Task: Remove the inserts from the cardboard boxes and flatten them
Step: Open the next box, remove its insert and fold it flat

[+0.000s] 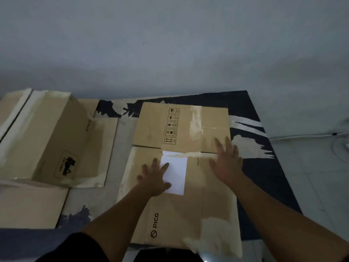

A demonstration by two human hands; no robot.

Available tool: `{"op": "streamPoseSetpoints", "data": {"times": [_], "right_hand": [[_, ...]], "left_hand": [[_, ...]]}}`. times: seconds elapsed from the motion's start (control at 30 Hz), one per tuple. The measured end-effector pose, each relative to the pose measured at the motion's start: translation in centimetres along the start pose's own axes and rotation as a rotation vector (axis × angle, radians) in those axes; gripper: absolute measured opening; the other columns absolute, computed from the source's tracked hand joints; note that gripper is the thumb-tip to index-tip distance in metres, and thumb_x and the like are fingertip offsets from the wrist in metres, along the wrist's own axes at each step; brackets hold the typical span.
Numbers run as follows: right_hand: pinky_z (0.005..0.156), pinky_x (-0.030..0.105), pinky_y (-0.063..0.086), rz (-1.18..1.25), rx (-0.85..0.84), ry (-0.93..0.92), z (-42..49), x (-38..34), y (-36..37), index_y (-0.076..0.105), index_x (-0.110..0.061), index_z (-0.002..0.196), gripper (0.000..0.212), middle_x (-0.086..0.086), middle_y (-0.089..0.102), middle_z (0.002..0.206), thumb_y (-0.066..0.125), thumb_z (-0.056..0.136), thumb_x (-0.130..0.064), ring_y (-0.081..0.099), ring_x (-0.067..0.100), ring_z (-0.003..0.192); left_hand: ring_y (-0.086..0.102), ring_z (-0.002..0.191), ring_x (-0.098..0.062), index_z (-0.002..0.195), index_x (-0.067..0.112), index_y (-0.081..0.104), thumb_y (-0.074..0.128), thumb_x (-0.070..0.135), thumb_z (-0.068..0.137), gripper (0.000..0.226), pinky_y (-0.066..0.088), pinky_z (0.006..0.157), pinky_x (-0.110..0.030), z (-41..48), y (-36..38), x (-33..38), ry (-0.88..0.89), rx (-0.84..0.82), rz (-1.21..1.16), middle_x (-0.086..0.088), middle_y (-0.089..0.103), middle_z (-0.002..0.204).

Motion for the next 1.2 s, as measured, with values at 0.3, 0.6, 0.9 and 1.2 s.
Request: {"op": "streamPoseSetpoints", "data": {"times": [0.3,0.6,0.9,1.2], "right_hand": [[0.105,0.071,-0.005,-0.13,-0.361,-0.098,-2.8,-2.5,10.8,-0.01,-0.045,0.146,0.081,-0.008,-0.03,0.155,0.041,0.086,-0.064,-0.026,0.035,0.142],[0.101,0.076,0.004,-0.155,-0.329,-0.086,-2.5,-2.1,10.1,-0.006,-0.053,0.143,0.083,-0.014,-0.022,0.157,0.043,0.08,-0.075,-0.019,0.028,0.145],[0.105,0.063,0.024,0.059,-0.02,0.292,-2.4,2.5,6.1,0.027,-0.034,0.127,0.054,0.01,0.015,0.152,0.047,0.083,-0.056,0.016,0.044,0.136],[0.091,0.055,0.047,0.606,0.205,0.362,-3.4,3.1,-0.5,0.029,-0.017,0.135,0.064,0.015,0.056,0.123,0.065,0.085,-0.038,0.058,0.039,0.108]], "left_hand": [[0.007,0.139,-0.042,0.132,0.044,0.018,0.053,0.057,0.079,0.064,0.015,0.109,-0.057,-0.3,-2.7,-7.0,-0.369,0.295,-0.206,-0.005,0.001,0.156],[0.053,0.112,-0.038,0.143,0.016,0.023,0.064,0.043,0.084,0.076,0.044,0.087,-0.046,-1.0,-5.4,-11.3,-0.435,0.41,-0.616,-0.02,0.049,0.131],[0.056,0.092,-0.033,0.11,0.0,0.055,0.049,0.031,0.097,0.034,0.039,0.073,-0.033,-3.6,-9.4,-9.8,-0.291,0.571,-0.566,-0.019,0.06,0.104],[0.055,0.088,-0.028,0.103,0.008,0.056,0.051,0.03,0.096,0.024,0.043,0.076,-0.034,-9.2,-13.0,-11.2,-0.199,0.732,-0.795,-0.009,0.059,0.094]]}}
Point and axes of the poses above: each hand's wrist, its own z-axis towards the middle knuckle, its own y-axis out of the palm, x = y × z, the point moved 10 cm from there along z, towards the middle knuckle
